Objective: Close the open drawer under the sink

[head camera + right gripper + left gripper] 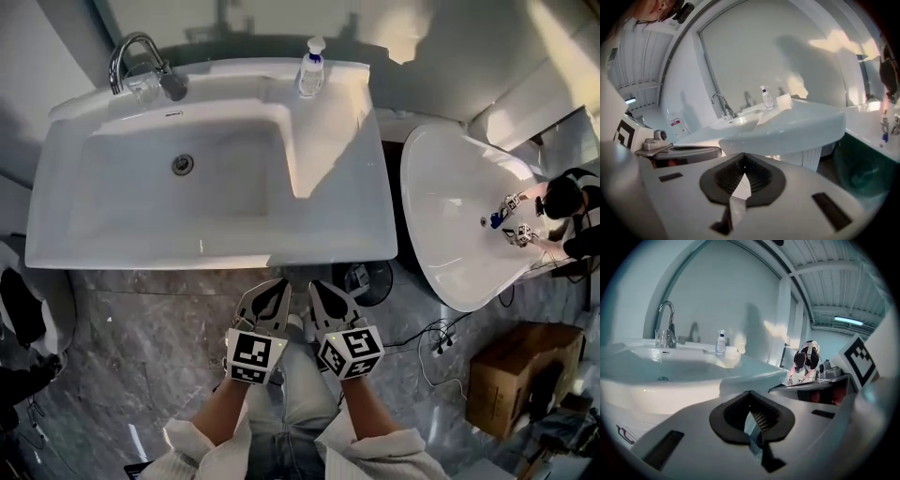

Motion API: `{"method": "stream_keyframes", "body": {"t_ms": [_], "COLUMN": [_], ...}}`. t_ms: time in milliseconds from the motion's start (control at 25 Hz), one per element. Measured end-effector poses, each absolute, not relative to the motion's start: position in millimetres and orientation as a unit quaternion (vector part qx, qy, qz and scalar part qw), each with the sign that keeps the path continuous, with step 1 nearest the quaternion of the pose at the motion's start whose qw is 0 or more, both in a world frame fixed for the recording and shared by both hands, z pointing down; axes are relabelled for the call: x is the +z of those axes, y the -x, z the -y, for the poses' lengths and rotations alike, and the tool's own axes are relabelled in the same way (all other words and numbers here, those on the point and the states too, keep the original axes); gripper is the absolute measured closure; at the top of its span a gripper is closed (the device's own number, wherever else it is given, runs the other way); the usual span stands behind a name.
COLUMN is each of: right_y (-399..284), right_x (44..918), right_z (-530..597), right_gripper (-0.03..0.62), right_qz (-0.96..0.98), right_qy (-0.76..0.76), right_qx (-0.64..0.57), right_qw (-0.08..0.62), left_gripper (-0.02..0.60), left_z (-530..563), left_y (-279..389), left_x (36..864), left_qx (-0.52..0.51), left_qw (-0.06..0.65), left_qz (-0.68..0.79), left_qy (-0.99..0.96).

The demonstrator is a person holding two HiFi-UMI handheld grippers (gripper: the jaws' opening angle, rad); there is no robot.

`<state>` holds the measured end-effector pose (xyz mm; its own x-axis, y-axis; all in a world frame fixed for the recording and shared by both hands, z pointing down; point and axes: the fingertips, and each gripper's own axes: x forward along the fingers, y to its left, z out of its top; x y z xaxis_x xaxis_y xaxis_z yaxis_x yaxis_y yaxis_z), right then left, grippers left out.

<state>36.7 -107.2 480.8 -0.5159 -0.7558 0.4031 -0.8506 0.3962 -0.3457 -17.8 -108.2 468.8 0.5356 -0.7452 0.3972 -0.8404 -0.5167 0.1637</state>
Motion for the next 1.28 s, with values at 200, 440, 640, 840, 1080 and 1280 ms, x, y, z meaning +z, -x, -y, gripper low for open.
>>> {"method": "stream_keyframes", "body": {"t_ms": [200, 440, 640, 840, 1080, 1280], "right_y": [-36.0, -35.4, -37.3, -42.6, -31.5, -27.0], "right_x": [433.8, 354.3, 296.0, 251.9, 214.3, 199.8], "right_z": [120.3, 123.5, 128.0, 130.0, 118.2, 111.4], "right_gripper": [0.583, 0.583, 0.583, 0.583, 0.583, 0.583], "right_qz": [0.848, 0.868, 0.888, 0.901, 0.913, 0.917], "right_qy": [-0.466, -0.447, -0.423, -0.407, -0.387, -0.384], "right_qx": [0.237, 0.209, 0.178, 0.148, 0.124, 0.109], "right_qw": [0.082, 0.056, 0.035, 0.020, 0.015, 0.018], "left_gripper": [0.566, 0.566, 0.566, 0.566, 0.566, 0.566], "left_z": [115.5, 122.1, 128.5, 119.6, 107.2, 102.0], "left_y": [10.2, -3.3, -2.2, 1.5, 10.7, 7.6], "left_x": [427.2, 350.3, 285.5, 242.3, 220.4, 212.9], "left_qx": [0.114, 0.074, 0.028, 0.006, 0.007, 0.007], "left_qw": [0.160, 0.154, 0.130, 0.109, 0.095, 0.099], "left_qz": [0.460, 0.451, 0.459, 0.460, 0.452, 0.437], "left_qy": [-0.866, -0.876, -0.878, -0.881, -0.887, -0.894]}}
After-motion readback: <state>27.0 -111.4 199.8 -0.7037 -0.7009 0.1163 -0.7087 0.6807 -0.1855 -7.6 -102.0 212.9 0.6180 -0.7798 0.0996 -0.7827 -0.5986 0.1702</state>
